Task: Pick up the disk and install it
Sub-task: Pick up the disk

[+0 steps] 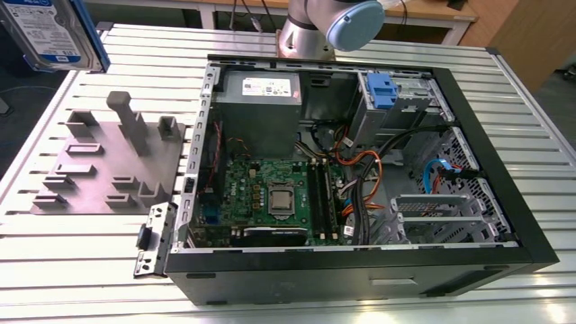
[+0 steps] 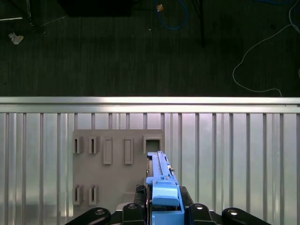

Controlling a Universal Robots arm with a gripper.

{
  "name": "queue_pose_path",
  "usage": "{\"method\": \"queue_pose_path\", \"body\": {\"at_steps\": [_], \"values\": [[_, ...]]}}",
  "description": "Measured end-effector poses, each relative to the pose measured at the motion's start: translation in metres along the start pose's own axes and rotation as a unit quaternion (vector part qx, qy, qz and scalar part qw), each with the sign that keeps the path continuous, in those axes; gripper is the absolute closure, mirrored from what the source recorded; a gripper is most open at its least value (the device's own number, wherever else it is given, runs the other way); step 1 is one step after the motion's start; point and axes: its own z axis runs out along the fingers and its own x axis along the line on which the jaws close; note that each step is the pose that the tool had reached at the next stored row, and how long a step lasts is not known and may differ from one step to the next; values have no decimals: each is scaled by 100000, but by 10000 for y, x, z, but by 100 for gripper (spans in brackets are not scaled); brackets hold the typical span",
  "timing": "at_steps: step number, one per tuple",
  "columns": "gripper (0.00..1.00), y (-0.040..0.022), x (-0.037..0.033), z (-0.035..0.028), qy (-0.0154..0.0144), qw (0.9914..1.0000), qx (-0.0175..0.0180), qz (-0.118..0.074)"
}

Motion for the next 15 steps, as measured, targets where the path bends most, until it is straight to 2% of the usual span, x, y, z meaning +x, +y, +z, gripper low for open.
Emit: {"method": "queue_pose_path", "body": {"at_steps": [15], "values": [[63,0,-1,-47,0,100000,1,0]]}}
